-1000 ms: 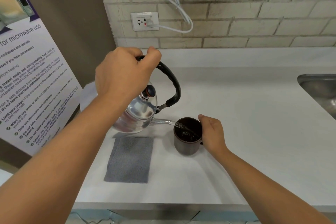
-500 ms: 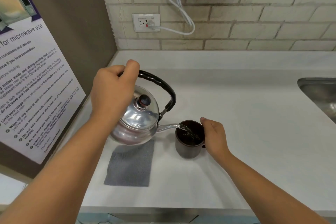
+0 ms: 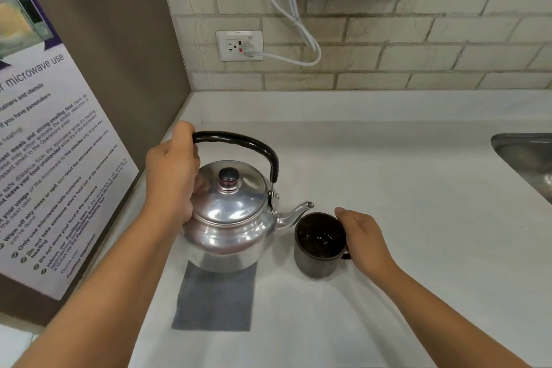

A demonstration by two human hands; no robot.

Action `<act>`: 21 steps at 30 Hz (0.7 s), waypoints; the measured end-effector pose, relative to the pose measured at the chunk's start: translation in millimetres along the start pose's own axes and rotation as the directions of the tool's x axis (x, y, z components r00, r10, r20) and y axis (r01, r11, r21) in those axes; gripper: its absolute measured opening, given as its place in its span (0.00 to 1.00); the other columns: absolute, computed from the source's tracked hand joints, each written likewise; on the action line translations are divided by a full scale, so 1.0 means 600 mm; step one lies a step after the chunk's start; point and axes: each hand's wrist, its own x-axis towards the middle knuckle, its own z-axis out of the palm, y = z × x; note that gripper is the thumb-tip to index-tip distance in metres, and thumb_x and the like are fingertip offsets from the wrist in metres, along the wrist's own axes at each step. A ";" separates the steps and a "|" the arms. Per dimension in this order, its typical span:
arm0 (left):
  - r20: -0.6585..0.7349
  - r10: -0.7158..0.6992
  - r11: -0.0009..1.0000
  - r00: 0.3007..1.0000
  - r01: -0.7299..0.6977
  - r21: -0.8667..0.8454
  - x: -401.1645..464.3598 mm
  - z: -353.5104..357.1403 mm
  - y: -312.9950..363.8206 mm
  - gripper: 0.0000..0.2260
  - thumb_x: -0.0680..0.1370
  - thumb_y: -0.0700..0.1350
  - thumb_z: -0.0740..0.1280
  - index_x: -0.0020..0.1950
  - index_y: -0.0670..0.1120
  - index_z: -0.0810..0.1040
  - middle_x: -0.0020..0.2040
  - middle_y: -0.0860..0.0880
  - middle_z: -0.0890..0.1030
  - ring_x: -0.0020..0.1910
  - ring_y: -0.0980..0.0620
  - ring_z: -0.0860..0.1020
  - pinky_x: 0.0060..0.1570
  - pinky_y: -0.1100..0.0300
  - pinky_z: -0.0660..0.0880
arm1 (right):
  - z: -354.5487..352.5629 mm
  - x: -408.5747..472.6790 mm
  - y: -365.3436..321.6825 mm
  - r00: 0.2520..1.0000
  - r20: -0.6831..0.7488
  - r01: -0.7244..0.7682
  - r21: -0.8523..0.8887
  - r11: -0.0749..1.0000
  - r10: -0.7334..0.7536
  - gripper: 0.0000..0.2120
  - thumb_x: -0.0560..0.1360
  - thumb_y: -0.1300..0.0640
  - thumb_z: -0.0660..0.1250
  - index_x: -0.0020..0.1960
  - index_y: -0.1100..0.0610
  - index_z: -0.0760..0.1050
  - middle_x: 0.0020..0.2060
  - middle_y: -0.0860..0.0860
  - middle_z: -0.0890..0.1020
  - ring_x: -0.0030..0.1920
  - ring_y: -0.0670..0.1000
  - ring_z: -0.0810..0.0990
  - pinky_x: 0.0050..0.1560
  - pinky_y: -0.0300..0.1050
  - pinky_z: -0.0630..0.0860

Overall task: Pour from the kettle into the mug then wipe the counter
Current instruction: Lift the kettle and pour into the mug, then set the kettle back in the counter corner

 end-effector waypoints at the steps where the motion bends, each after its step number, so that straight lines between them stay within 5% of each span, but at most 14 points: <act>1: -0.008 -0.019 0.999 1.000 0.019 -0.033 0.008 0.001 0.001 0.19 0.69 0.54 0.63 0.21 0.52 0.59 0.23 0.52 0.57 0.24 0.51 0.53 0.24 0.59 0.55 | -0.005 0.001 -0.001 1.000 0.020 0.015 -0.041 0.999 -0.015 0.23 0.80 0.50 0.58 0.28 0.56 0.59 0.25 0.51 0.64 0.29 0.50 0.64 0.35 0.46 0.64; 8: -0.057 -0.022 0.985 0.998 0.012 -0.171 0.083 0.015 0.026 0.24 0.70 0.54 0.63 0.15 0.51 0.62 0.20 0.56 0.61 0.19 0.56 0.57 0.18 0.69 0.56 | -0.022 0.054 -0.093 0.977 -0.034 0.197 -0.252 0.947 -0.212 0.27 0.80 0.41 0.51 0.30 0.57 0.66 0.26 0.48 0.72 0.27 0.43 0.68 0.32 0.33 0.66; 16: -0.028 -0.029 0.982 0.999 0.024 -0.188 0.179 0.054 -0.010 0.19 0.72 0.52 0.64 0.23 0.52 0.63 0.21 0.53 0.60 0.20 0.53 0.57 0.21 0.64 0.58 | 0.108 0.196 -0.250 0.897 -0.006 0.436 -0.150 0.887 -0.442 0.22 0.78 0.41 0.54 0.38 0.56 0.73 0.35 0.49 0.79 0.38 0.45 0.77 0.42 0.40 0.72; 21: -0.052 -0.025 0.987 0.998 0.016 -0.157 0.223 0.072 -0.055 0.18 0.72 0.53 0.64 0.24 0.51 0.62 0.21 0.53 0.61 0.19 0.53 0.59 0.22 0.63 0.58 | 0.182 0.250 -0.233 0.859 0.092 0.511 -0.224 0.830 -0.504 0.19 0.78 0.40 0.55 0.37 0.52 0.66 0.31 0.48 0.73 0.34 0.46 0.73 0.36 0.42 0.68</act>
